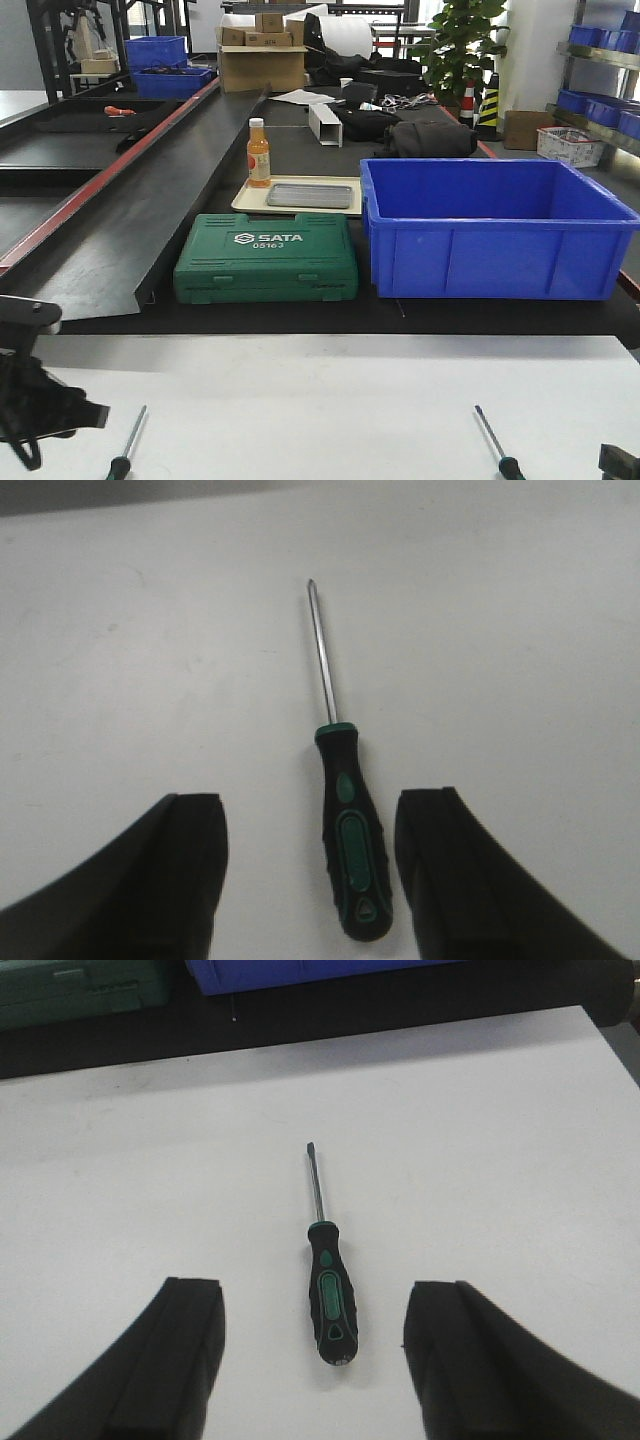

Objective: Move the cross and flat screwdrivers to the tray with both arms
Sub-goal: 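Lower the left gripper over the cross screwdriver and the right over the flat one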

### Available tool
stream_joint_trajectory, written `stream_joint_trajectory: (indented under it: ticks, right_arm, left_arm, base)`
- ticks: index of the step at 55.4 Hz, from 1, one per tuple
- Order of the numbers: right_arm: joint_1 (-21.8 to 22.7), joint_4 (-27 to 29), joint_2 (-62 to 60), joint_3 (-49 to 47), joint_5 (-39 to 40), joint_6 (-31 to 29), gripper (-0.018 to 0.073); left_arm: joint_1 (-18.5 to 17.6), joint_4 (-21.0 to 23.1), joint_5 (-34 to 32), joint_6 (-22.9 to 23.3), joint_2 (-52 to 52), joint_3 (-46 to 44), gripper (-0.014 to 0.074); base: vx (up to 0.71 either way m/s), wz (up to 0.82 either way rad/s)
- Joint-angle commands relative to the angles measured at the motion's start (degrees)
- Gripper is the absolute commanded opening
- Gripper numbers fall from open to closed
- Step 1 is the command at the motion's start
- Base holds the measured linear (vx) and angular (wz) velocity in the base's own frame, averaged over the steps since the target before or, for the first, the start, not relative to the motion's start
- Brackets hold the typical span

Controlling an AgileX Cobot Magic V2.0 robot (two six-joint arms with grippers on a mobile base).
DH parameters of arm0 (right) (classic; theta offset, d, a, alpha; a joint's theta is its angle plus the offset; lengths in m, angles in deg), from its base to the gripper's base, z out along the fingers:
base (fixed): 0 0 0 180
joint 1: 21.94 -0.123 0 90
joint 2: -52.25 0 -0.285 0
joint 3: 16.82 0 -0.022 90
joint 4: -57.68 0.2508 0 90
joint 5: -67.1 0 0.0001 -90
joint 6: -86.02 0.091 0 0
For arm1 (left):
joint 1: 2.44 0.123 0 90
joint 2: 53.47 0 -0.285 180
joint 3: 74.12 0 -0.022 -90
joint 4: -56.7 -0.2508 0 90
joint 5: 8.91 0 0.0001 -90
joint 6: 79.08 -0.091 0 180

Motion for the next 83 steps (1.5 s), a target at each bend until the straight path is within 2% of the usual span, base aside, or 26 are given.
stream_joint_trajectory:
  ticks: [1,11,28,41,62,69,76,80,83]
  right_arm:
    - [0.1,0.3,-0.3,-1.7,3.4,0.2,0.0481]
    - [0.1,0.3,-0.3,-1.7,3.2,0.1,0.0481]
    - [0.1,0.2,-0.3,-1.7,3.1,0.1,0.0481]
    - [0.1,0.2,-0.3,-1.7,3.1,-0.1,0.0481]
    - [0.1,0.1,-0.3,-1.7,3.5,-0.4,0.0481]
    - [0.1,-1.7,-0.3,-1.7,5.0,-1.6,0.0481]
    - [0.1,-1.3,-0.3,-1.7,5.1,-0.4,0.0481]
    - [0.1,-0.5,0.4,-3.1,2.2,1.0,0.0481]
    - [0.1,-0.6,2.5,-6.4,-3.8,2.5,0.0481]
  left_arm:
    - [-0.4,3.0,2.1,-0.5,-3.6,-6.8,0.0496]
    - [-0.3,3.1,11.3,-0.5,-13.9,-16.4,0.0496]
    - [-0.3,3.4,17.5,-1.3,-25.9,-28.8,0.0496]
    - [-0.3,3.4,23.8,-2.8,-30.9,-32.7,0.0496]
    - [-0.3,3.4,24.6,-3.9,-33.6,-32.9,0.0496]
    - [-0.3,3.5,24.8,-3.8,-34.4,-33.0,0.0496]
    - [-0.3,5.0,24.8,-3.9,-34.5,-33.0,0.0496]
    - [-0.3,5.6,24.8,-3.9,-34.5,-33.0,0.0486]
    - [-0.3,6.2,24.8,-3.9,-34.5,-33.0,0.0474]
  base:
    - [0.0,0.0]
    - [0.0,0.0]
    - [0.0,0.0]
    - [0.0,0.0]
    - [0.0,0.0]
    - [0.0,0.0]
    - [0.0,0.0]
    - [0.0,0.0]
    - [0.0,0.0]
